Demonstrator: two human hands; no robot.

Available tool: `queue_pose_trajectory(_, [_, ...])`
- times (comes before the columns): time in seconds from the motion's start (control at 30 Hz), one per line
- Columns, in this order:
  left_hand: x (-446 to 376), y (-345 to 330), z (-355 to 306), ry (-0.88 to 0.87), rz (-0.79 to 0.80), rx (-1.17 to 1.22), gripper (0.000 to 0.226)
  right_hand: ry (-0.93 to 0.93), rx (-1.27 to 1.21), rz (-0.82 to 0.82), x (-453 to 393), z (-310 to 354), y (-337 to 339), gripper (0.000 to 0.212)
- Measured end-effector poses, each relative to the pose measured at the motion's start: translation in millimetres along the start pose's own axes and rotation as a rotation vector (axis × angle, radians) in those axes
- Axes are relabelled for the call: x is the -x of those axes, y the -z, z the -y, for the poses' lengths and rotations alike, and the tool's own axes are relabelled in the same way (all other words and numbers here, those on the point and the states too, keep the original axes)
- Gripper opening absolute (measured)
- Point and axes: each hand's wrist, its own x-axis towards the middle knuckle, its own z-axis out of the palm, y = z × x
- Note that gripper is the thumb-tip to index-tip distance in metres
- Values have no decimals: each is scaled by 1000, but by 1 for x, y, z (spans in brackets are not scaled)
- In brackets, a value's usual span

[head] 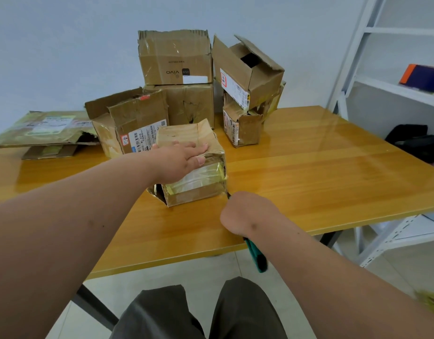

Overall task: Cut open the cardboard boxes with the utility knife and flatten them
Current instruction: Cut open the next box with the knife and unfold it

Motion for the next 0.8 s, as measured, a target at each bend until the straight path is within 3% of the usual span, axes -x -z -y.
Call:
queue_pose_trajectory(0.07, [0, 1, 1, -2, 5, 4, 52, 19, 23, 90, -2, -5, 1, 19])
queue_pose_trajectory(0.13, [-1, 1, 1, -3, 3, 2, 52, 21, 1, 70, -4, -10, 2, 19])
queue_pose_trajectory(0.37, [-3, 0, 3, -4, -1, 33, 51, 84, -98, -286, -1, -10, 3, 20])
queue_pose_trajectory(0.8, [-1, 0, 0, -7, -10, 9, 51, 19, -112, -173, 0, -1, -4, 17])
